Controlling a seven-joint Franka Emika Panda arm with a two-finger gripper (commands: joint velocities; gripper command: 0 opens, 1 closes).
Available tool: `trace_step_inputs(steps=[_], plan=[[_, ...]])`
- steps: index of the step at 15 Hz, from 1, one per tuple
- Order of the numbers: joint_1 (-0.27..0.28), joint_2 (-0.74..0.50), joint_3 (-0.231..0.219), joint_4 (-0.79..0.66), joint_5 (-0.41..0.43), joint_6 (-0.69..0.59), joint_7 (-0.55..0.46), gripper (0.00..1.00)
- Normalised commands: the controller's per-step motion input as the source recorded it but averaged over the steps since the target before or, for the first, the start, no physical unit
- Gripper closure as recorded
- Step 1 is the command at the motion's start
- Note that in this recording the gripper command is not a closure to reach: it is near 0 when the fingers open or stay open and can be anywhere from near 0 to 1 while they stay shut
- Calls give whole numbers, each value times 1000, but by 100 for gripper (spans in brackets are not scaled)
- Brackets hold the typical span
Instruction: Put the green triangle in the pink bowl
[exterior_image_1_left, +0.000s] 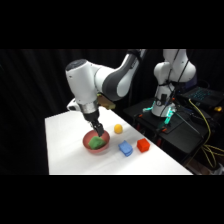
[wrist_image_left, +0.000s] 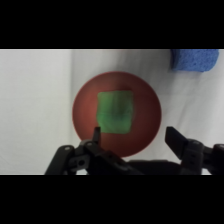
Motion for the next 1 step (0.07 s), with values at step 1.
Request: trace_step_inputs(steps=[1], plan=[[6, -141, 1, -62, 3, 24, 53, 0]])
